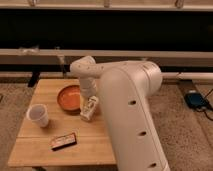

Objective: Place the bottle in the ceramic bowl

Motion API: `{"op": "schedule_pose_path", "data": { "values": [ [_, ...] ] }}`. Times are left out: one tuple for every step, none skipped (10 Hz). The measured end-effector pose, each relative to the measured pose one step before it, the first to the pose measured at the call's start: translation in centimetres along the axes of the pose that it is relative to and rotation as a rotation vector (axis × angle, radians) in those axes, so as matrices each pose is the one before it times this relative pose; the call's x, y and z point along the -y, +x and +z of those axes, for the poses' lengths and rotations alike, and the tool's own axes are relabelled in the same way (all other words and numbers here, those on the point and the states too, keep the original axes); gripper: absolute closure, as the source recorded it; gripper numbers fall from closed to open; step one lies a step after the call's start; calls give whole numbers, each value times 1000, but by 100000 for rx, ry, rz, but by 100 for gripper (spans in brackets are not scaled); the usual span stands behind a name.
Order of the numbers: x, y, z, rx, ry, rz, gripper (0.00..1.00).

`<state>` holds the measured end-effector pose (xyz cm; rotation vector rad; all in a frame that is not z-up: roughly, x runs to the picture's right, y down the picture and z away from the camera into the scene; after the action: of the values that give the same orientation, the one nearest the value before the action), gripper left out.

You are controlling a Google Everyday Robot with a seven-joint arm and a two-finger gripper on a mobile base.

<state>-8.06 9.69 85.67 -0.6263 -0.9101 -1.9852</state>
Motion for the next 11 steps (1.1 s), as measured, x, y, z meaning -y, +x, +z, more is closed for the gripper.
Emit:
{"op": "schedule_pose_path", "data": {
  "values": [
    [-80,-82,5,34,82,-9,20],
    [19,-1,-34,-62,95,-82,20],
    [285,111,-29,-15,68,-471,20],
    [228,124,101,265,44,-393,20],
    [285,147,223,528,200,-432,20],
    [316,166,283,684,76,-588,20],
    [416,258,288,725,54,-751,20],
    [264,193,158,505,-34,-445,20],
    [271,228,334,1076,-179,-421,20],
    [125,133,332,1079,-187,-127,20],
    [35,104,342,1219,-319,50,20]
  ]
}}
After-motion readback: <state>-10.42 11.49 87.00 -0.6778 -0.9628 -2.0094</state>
